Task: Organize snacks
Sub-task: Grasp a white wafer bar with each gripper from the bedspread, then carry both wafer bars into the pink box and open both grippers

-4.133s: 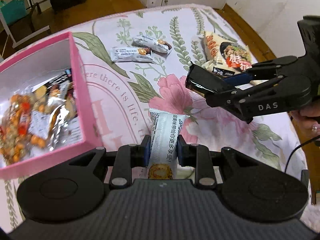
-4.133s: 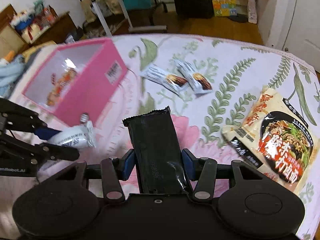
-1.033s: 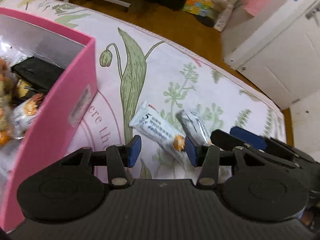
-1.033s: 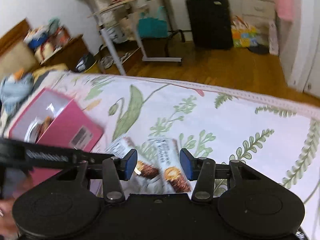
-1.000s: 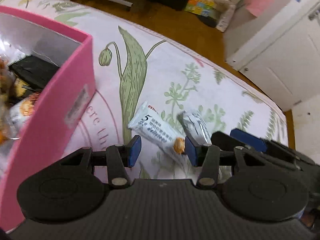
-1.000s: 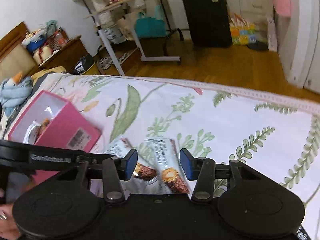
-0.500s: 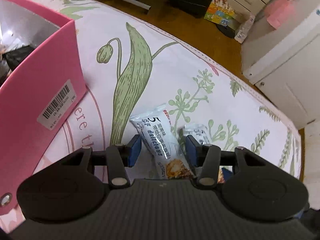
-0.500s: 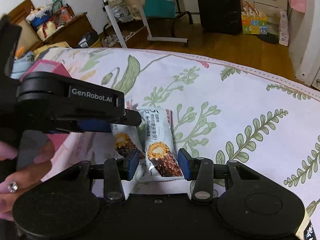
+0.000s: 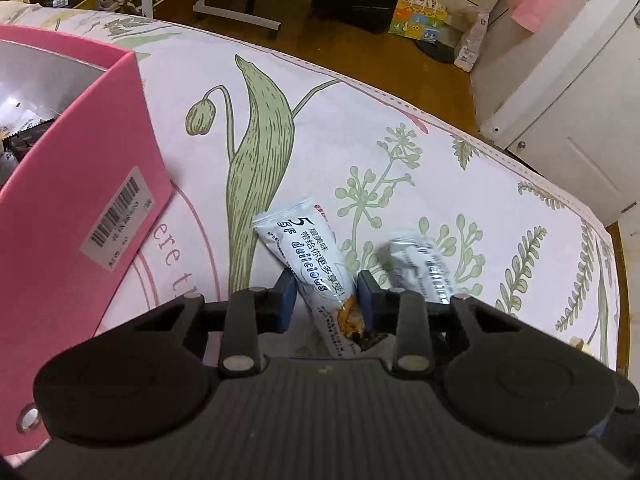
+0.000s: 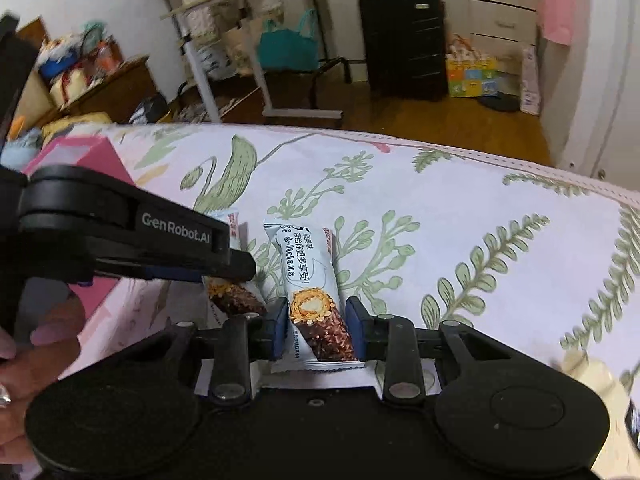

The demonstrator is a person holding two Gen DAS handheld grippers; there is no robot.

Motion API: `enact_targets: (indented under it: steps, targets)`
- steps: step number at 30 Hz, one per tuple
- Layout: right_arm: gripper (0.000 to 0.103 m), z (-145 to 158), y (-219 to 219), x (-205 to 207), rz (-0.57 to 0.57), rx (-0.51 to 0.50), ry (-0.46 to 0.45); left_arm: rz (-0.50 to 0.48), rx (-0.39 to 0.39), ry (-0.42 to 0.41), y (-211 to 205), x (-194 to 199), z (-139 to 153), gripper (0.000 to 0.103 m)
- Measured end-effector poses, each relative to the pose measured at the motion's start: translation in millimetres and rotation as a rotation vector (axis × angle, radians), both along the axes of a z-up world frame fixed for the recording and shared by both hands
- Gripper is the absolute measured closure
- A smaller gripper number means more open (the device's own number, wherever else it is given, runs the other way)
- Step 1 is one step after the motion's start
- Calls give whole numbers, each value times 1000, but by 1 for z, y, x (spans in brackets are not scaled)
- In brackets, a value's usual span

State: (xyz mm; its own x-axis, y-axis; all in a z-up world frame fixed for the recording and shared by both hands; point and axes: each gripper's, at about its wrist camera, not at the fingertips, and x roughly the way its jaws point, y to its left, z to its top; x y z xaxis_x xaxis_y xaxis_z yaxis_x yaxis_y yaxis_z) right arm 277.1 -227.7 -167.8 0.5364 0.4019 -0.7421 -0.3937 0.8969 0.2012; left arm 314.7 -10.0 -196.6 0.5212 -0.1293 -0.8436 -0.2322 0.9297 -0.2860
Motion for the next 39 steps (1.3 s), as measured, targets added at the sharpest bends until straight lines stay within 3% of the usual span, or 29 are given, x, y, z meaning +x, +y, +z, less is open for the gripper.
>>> enact_targets:
  steps: [7,10,17,20,29,33,39]
  targets:
    - [68,0,2,-19,-53,43,16,-51,6,-18,0,-20,6,72]
    - [68,4,8,-33,-84,0,16,-69,14,-35,3,-34,13,72]
    - [68,6,19,-73,-133,-46,24,-228,29,-51,15,-82,44,73]
    - [68,13,19,-94,-149,-13,33,-253,31,-39,30,-105,57,73]
    - [68,61,34,-152,-90,16,-5,-331,-18,-37,66,-170,94,73]
    - [68,91,46,-176,-32,27,-36,-372,-14,-88,80,-196,119,73]
    - [68,121,77,-191,41,81,-86,-328,-2,-159,118,-216,151,73]
